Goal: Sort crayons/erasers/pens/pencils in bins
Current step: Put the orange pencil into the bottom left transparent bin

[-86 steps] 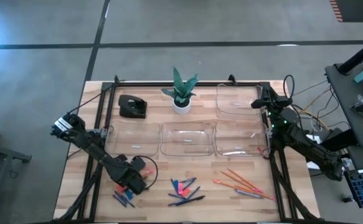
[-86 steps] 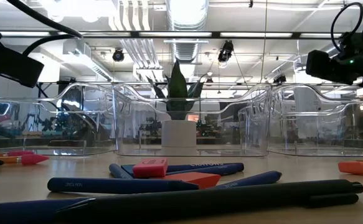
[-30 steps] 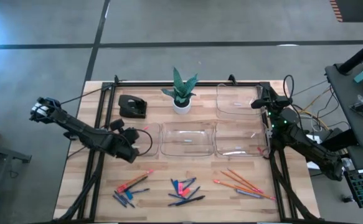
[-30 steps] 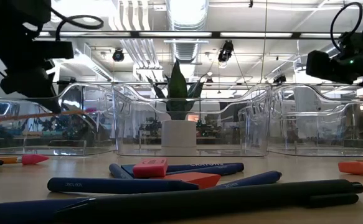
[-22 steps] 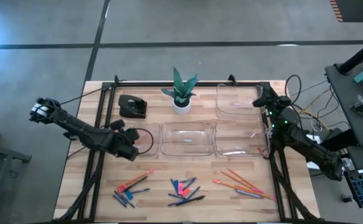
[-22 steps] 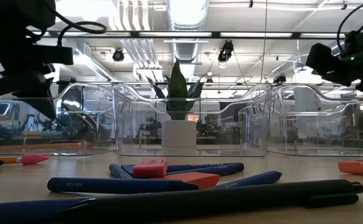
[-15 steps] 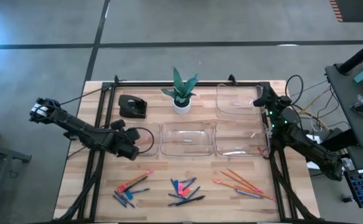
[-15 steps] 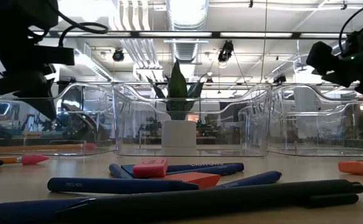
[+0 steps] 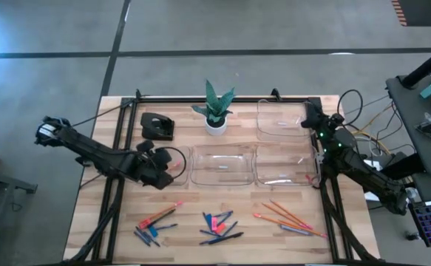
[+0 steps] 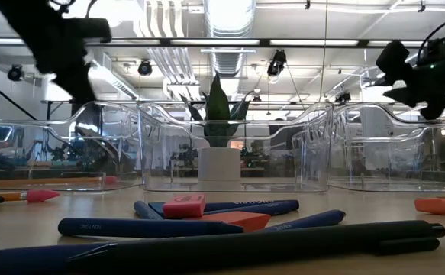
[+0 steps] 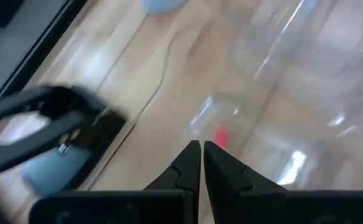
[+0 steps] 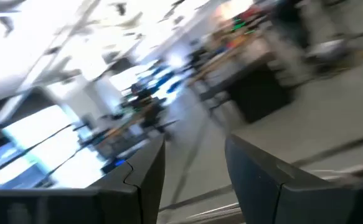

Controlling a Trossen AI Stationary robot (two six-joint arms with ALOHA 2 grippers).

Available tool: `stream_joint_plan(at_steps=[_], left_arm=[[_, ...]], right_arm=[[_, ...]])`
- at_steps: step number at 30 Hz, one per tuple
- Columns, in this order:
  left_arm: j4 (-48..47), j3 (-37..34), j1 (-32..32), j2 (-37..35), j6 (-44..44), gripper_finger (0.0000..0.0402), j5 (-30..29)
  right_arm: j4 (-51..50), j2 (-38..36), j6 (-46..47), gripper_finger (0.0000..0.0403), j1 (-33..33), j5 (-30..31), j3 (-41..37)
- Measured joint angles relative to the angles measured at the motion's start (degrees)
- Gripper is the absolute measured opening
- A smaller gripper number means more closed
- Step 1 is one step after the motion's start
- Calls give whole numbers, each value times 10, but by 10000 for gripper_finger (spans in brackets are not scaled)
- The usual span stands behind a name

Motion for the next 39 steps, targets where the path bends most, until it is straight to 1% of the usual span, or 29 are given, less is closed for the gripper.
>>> stream_joint_plan(at_steps=[2,4,10,14,18,23,29,32,39], left_arm=[[27,15,0,0,1,6,4],[69,24,0,0,23,6,27],[265,31,-10,3,116,6,143],[339,31,-22,19,115,6,204],[355,31,-40,50,78,6,221],[357,31,-63,88,18,6,222],[390,31,-93,111,-18,6,221],[417,31,-106,113,-21,6,221],[484,31,-130,113,-21,6,212]], right_arm=[[15,0,-2,157,0,-49,0],[36,0,-9,157,0,-91,0],[38,1,-42,157,0,-183,30],[23,1,-53,157,0,-234,63],[-40,4,-54,157,1,-272,105],[-146,28,-68,157,7,-294,162],[-257,83,-73,157,27,-295,235],[-281,117,-77,157,44,-295,263],[-281,200,-79,157,95,-295,297]])
